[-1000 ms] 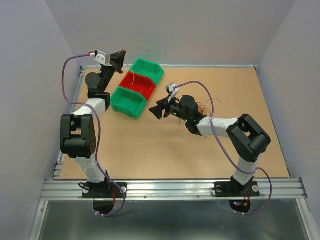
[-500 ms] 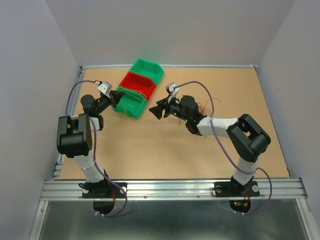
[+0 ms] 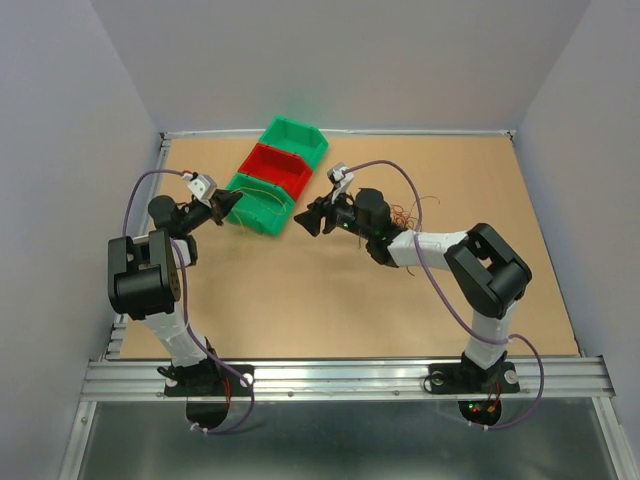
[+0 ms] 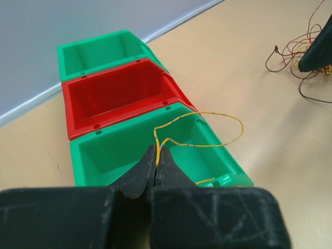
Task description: Untangle the cables
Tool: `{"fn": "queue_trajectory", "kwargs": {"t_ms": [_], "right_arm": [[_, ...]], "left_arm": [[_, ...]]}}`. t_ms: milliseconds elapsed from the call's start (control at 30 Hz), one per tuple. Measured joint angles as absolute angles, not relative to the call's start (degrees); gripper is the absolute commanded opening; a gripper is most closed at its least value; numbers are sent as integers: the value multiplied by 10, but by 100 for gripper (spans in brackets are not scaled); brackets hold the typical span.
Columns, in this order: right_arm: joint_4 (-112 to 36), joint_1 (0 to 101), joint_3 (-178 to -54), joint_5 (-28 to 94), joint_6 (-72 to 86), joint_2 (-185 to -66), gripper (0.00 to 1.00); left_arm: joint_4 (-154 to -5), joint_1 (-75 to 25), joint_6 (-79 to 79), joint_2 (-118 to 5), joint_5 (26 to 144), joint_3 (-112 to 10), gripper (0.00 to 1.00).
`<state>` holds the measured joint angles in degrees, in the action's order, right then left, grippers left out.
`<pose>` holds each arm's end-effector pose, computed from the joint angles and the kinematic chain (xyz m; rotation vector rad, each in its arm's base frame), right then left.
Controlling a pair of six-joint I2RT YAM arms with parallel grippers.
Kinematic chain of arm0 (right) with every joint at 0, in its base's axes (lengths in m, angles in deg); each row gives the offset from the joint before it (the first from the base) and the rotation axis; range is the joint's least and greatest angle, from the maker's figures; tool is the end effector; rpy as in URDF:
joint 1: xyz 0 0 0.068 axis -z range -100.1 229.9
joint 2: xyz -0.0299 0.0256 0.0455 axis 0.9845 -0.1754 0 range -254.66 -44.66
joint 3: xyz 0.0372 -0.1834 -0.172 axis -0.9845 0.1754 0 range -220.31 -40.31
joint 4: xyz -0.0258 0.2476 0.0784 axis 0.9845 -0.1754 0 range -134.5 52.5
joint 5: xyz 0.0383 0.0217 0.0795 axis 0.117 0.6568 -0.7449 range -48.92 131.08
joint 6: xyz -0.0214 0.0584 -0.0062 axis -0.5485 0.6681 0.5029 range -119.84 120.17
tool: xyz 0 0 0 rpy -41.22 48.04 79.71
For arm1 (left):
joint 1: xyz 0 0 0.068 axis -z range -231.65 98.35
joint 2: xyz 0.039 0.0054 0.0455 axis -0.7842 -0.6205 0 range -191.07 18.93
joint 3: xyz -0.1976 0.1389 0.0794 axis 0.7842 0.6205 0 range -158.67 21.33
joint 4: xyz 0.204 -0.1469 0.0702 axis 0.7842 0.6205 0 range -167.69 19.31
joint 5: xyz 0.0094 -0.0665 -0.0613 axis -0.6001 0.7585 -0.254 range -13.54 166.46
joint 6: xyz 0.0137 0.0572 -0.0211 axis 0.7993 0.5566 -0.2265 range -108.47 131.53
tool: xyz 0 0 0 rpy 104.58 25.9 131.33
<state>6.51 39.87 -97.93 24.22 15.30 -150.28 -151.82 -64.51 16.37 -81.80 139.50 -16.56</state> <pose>0.3075 0.2764 0.1993 -0.6006 1.6222 0.9650 0.3255 0.0309 0.1825 0.8134 1.2630 -0.5032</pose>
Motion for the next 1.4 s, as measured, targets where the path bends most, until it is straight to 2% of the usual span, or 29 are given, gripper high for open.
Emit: {"fn": "queue_trajectory", "kwargs": {"t_ms": [167, 333, 567, 700, 900, 1067, 1400], "right_arm": [[52, 399, -1022, 226, 160, -1532, 61], [44, 399, -1054, 218, 169, -1562, 60], [36, 399, -1054, 219, 175, -1562, 60], [35, 399, -1054, 221, 177, -1562, 59], [35, 399, -1054, 227, 177, -1562, 57], [34, 399, -1050, 235, 175, -1554, 57], [34, 399, -1030, 254, 162, -1526, 55]], "left_arm": [[-1498, -645, 167, -802, 1384, -193, 0], [-1325, -630, 249, -759, 1307, -301, 0], [-1106, -572, 340, -719, 1169, -352, 0], [-997, -529, 328, -718, 1096, -392, 0], [-943, -483, 288, -726, 1038, -442, 0], [-952, -468, 283, -787, 1041, -550, 0], [-994, -469, 382, -881, 1162, -570, 0]]}}
